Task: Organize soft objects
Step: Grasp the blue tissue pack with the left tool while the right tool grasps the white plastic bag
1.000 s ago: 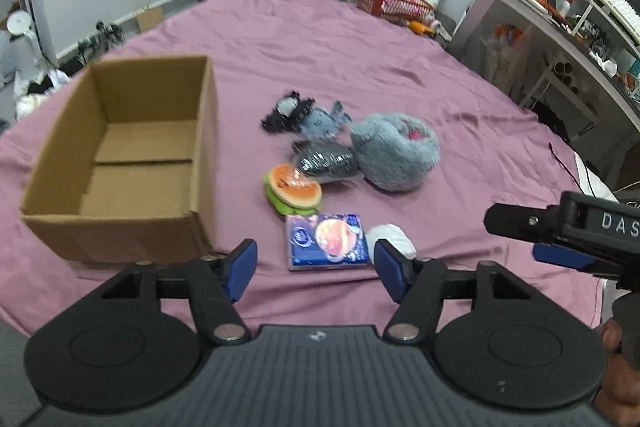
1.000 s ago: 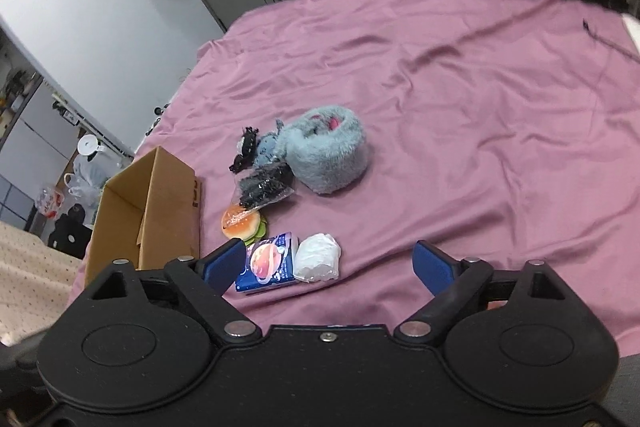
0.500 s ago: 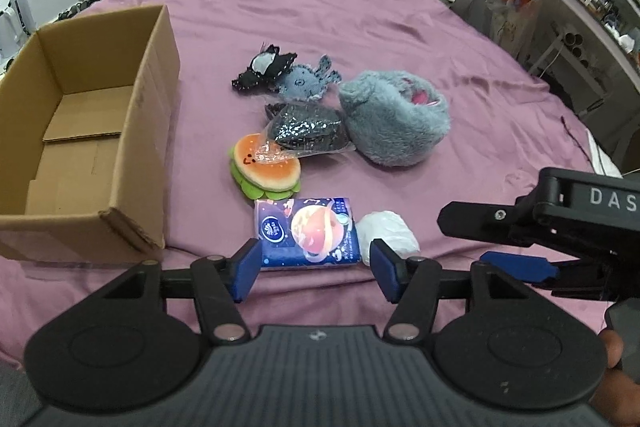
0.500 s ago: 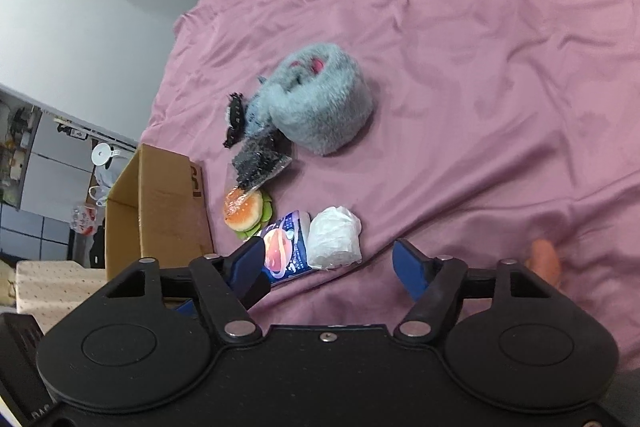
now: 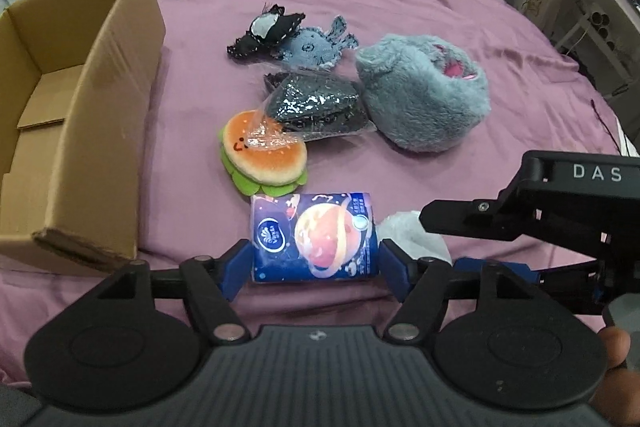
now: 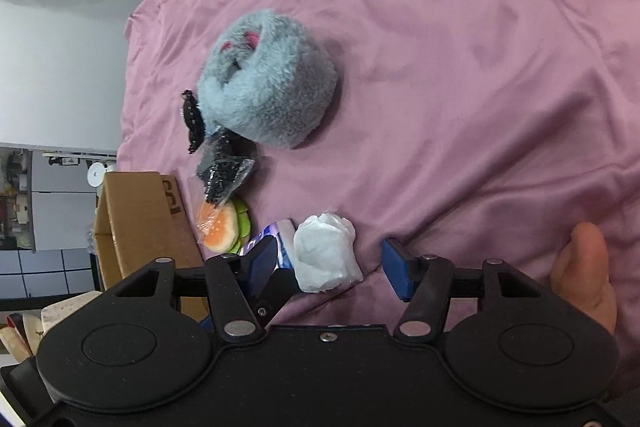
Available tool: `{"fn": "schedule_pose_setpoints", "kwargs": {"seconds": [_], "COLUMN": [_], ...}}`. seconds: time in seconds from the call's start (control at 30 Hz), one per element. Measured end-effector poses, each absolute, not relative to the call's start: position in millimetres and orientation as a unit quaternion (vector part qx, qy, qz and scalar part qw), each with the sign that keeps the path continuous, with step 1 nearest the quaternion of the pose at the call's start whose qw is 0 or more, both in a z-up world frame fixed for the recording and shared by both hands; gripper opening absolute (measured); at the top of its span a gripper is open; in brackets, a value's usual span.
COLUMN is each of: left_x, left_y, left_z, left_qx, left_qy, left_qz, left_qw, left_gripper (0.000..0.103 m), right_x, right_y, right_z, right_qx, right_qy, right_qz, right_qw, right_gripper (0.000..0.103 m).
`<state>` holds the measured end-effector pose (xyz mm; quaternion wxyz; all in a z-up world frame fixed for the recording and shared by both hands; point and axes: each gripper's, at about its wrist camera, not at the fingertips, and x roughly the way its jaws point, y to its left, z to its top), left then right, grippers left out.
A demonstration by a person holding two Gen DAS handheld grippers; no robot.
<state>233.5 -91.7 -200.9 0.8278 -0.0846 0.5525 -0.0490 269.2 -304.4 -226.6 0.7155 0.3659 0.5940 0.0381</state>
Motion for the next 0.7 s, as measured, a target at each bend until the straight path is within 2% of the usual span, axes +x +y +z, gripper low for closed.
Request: {"fn": "schedule_pose_setpoints", "kwargs": {"seconds": [0.07, 0.1, 0.17, 0.2, 0.3, 0.43, 0.63, 0.7], "left_x": [236.4, 237.4, 238.9, 239.7, 240.2, 239.8, 237.3, 236.1], "left_y": [-94.0, -96.0, -99.7, -101.6, -109.3, -112.2, -116.2, -114.5], "left_z": [-204.1, -206.0, -209.0, -210.8, -216.5, -216.9, -205.5, -199.0], "left_qx": [-0.082, -0.080, -0.078, -0.077, -0.058, -0.060, -0.059, -0.063], "left_qy": [0.554, 0.555, 0.557, 0.557, 0.554, 0.550, 0.539, 0.534], "left_qz": [-0.047, -0.048, -0.048, -0.048, -0.040, -0.034, -0.038, -0.035], "left_qw": [0.827, 0.826, 0.826, 0.826, 0.830, 0.832, 0.839, 0.842], "left_gripper": [0.069, 0.069, 0.072, 0.074, 0.077, 0.077, 0.060, 0.048], "right_x": [271.6, 272.2, 272.9, 272.4, 272.4, 272.3, 270.3, 269.2], "right_y": [-303.9, -304.8, -305.4, -305.2, -304.1, -306.5, -309.2, -309.3], "right_z": [-229.7, -232.6, -236.9, -238.7, -237.3, -234.3, -224.8, -221.4], "right_qx": [0.366, 0.369, 0.369, 0.368, 0.359, 0.358, 0.348, 0.341], "right_qy": [0.597, 0.599, 0.603, 0.605, 0.603, 0.591, 0.569, 0.563], "right_qz": [0.035, 0.033, 0.027, 0.025, 0.027, 0.030, 0.037, 0.037], "right_qw": [0.713, 0.710, 0.707, 0.705, 0.712, 0.722, 0.744, 0.752], "right_gripper": [0.058, 0.055, 0.039, 0.037, 0.036, 0.035, 0.035, 0.035]}}
